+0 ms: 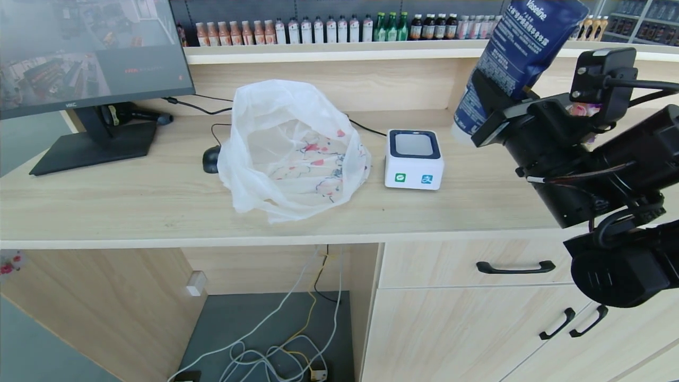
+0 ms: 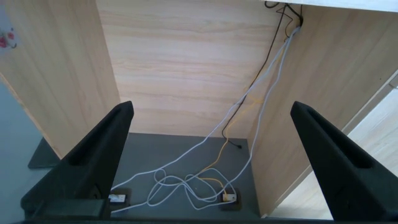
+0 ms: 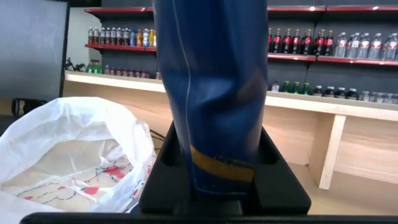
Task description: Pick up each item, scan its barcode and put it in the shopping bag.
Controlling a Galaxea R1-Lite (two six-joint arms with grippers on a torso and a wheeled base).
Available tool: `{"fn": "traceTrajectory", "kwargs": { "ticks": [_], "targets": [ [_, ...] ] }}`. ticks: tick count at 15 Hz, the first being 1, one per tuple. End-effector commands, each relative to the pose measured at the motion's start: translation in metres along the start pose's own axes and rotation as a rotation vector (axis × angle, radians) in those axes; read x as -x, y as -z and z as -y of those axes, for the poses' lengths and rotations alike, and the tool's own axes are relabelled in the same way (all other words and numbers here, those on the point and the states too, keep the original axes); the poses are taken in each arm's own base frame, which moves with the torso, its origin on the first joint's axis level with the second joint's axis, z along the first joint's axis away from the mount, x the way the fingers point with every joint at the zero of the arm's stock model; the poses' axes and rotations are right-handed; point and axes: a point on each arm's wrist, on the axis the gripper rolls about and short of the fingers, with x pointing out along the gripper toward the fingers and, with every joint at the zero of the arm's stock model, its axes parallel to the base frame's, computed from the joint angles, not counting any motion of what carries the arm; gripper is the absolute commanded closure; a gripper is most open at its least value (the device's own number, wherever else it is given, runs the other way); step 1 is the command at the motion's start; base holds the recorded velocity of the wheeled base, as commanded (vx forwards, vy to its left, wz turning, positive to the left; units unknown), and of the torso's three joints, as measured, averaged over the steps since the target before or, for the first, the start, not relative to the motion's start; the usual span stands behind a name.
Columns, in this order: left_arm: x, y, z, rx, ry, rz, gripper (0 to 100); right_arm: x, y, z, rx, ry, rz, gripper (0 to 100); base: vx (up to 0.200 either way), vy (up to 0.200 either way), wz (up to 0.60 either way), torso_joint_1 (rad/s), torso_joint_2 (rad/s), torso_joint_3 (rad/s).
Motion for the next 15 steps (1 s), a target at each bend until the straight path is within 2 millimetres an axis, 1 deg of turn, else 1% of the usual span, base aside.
{"fn": "traceTrajectory", "kwargs": {
  "ticks": [1,10,12,15],
  "targets": [
    [0.0,0.0,0.0,0.0,-0.001,0.0,0,0.0001,-0.0002,-0.0008,-0.003,-0.005,0.002,100,0.0,0.2,0.0,0.002,0.01,0.002],
    [0.0,-0.0002,-0.0001,-0.001,0.001,0.002,0,0.0015,-0.0063,0.0017,-0.003,0.001,0.013,100,0.0,0.2,0.0,0.002,0.01,0.001],
    [0.0,0.0,0.0,-0.003,-0.001,0.0,0,0.0037,-0.0048,0.0014,-0.003,-0.001,0.002,100,0.0,0.2,0.0,0.0,0.0,0.007],
    [0.0,0.0,0.0,-0.003,-0.001,0.0,0,0.0048,-0.0043,0.0013,-0.003,-0.002,-0.002,100,0.0,0.0,0.0,0.0,0.0,0.0]
  ]
}}
